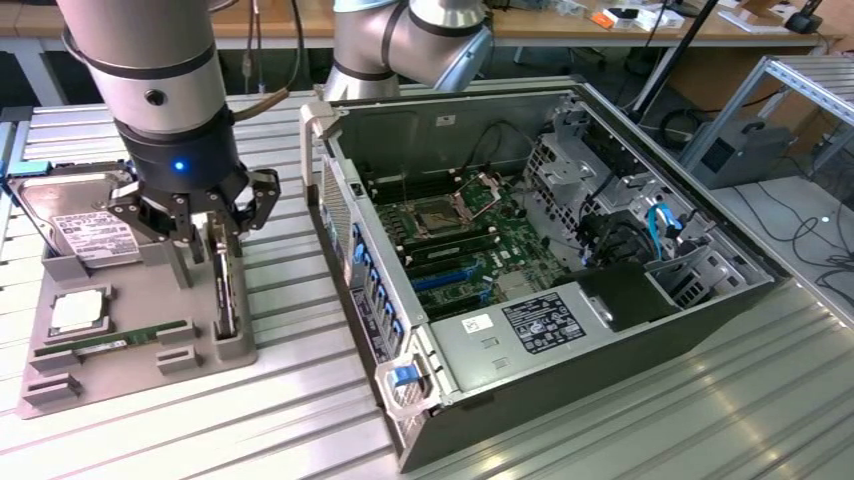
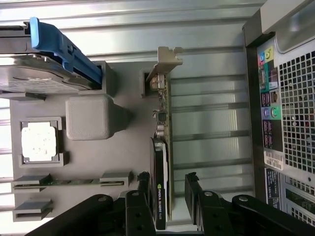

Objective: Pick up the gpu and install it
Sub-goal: 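Pick up the gpu and move the gpu toward the slot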

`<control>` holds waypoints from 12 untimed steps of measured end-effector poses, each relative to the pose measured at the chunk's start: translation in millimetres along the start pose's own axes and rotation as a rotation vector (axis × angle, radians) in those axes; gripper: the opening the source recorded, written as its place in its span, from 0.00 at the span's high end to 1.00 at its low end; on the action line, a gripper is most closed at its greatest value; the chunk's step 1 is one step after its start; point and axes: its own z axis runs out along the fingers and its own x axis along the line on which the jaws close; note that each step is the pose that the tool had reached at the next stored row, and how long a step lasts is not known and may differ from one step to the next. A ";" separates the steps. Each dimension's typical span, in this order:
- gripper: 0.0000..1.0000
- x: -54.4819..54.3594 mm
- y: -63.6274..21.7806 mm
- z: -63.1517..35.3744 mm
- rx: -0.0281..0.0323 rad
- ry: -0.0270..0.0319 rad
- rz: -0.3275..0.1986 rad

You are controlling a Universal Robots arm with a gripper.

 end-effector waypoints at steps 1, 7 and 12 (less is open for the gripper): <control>0.58 -0.1 -0.1 1.4 0.0000 0.0000 0.000; 0.58 -0.5 -0.4 10.5 0.0000 0.0001 -0.001; 0.58 -0.3 0.1 17.7 0.0000 0.0001 -0.003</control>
